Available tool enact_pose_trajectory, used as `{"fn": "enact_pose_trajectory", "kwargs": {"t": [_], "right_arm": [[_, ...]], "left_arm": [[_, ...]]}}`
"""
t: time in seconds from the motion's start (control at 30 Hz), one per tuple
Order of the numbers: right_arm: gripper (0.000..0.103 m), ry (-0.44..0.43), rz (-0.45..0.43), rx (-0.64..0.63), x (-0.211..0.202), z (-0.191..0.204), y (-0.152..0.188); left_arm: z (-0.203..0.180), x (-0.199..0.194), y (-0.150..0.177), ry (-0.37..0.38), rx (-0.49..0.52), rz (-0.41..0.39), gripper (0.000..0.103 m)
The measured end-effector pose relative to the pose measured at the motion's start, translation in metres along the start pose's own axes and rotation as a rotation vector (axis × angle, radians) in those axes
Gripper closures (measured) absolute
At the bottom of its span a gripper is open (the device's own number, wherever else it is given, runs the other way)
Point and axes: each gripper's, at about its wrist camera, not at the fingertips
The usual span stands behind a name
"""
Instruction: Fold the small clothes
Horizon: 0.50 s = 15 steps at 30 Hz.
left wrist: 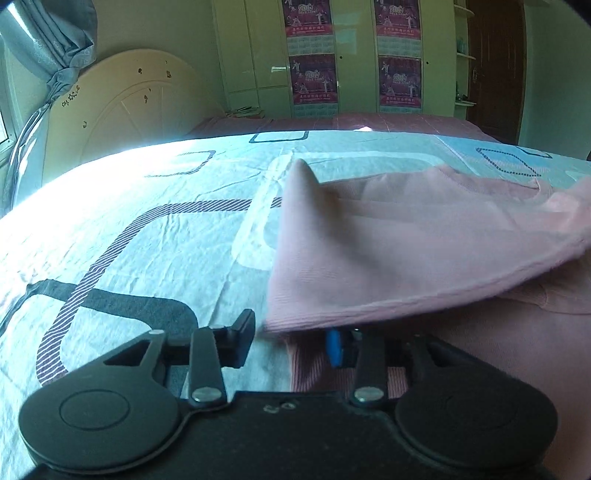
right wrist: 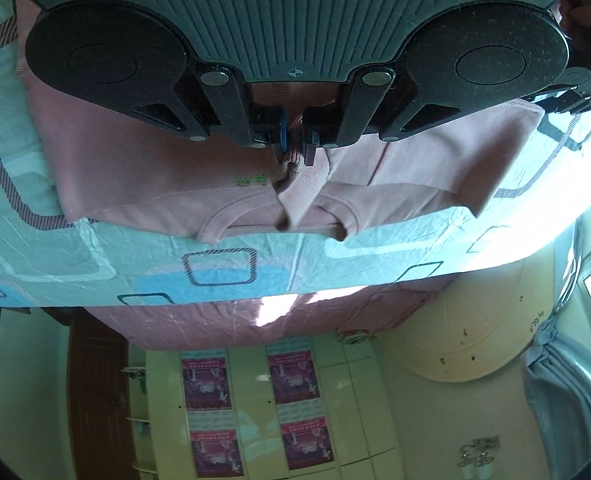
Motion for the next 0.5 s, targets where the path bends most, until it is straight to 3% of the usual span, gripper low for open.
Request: {"fn": "enact_pose_trajectory", "kwargs": {"t": [0.03, 0.13, 0.2, 0.3, 0.4, 0.5], "right_arm": [[0.097, 0.020, 0.002, 0.012, 0.000, -0.007, 0.001], [0.097, 0.044, 0.080, 0.078, 0.012, -0.030, 0.008], [0.097, 0.060, 0.101, 0.086, 0.015, -0.037, 0.014], [0.097, 0.076, 0.064, 0.100, 0.007, -0.042, 0.013], [0.097, 0.083, 0.135, 0.081, 0.017, -0.044, 0.022], [0.097, 0.085, 0.143, 0.094, 0.012, -0.052, 0.027]], "left_arm": [[0.001, 0.000, 0.000, 0.005, -0.006, 0.000, 0.082], [-0.003, 0.004, 0.004, 0.014, 0.005, 0.010, 0.090], [-0.005, 0.004, 0.005, 0.011, 0.004, 0.004, 0.091], [-0.001, -0.001, 0.002, 0.032, -0.035, -0.003, 0.091], [0.000, 0.001, 0.006, 0.042, -0.016, 0.036, 0.092], [0.002, -0.004, 0.007, 0.060, -0.014, 0.049, 0.090]]}}
Point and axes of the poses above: each gripper's, at about its wrist camera, not at the fingertips, and x roughly the way its jaws point, z to its left, y to its underside, and after that the axes turned 10 degrees about y, right-handed
